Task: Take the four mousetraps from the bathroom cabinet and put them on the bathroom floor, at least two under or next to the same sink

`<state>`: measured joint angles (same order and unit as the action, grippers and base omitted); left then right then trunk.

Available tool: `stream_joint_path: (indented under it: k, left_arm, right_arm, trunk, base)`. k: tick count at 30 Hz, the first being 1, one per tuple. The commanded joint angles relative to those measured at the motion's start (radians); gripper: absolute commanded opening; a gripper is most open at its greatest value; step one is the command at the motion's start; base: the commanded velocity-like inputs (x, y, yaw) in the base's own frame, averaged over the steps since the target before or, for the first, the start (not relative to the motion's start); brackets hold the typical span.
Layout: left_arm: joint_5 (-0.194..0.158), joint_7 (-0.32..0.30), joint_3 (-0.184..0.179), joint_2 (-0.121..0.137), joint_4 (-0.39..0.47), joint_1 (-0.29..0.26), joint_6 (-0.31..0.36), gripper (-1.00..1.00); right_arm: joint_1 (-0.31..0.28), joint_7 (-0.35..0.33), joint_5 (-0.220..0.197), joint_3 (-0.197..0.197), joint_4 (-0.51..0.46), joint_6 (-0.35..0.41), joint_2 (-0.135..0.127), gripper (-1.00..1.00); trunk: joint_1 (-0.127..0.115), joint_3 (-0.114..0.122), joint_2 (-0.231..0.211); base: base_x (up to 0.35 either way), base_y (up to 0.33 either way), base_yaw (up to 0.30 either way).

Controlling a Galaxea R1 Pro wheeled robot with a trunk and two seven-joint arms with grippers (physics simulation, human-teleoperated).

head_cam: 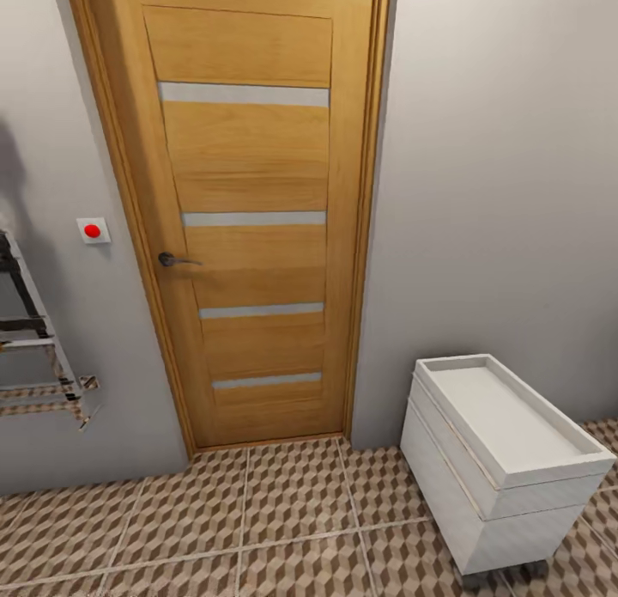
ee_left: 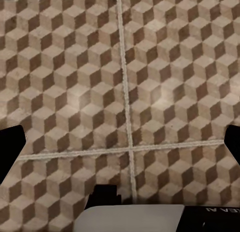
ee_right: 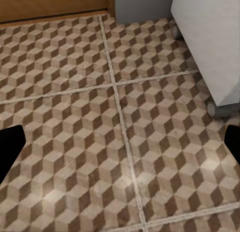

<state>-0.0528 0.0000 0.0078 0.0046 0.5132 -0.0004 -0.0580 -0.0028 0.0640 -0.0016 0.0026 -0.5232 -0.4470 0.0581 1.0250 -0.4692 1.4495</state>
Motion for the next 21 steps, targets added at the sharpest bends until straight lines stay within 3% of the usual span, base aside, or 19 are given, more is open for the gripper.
stream_joint_path:
  k: [1,21]
  left_arm:
    - [-0.006,0.0,0.0,0.0,0.0,0.0,-0.002,1.0]
    - [-0.006,0.0,-0.001,0.0,0.001,-0.001,-0.002,1.0]
  right_arm:
    - [0.0,0.003,0.0,0.0,0.0,-0.002,0.0,1.0]
    - [0.0,0.004,0.0,0.0,0.0,-0.002,0.0,1.0]
  trunk:
    - [0.0,-0.001,0.0]
    - [0.0,-0.001,0.0]
  base:
    - [0.0,0.0,0.255]
    - [0.0,0.0,0.255]
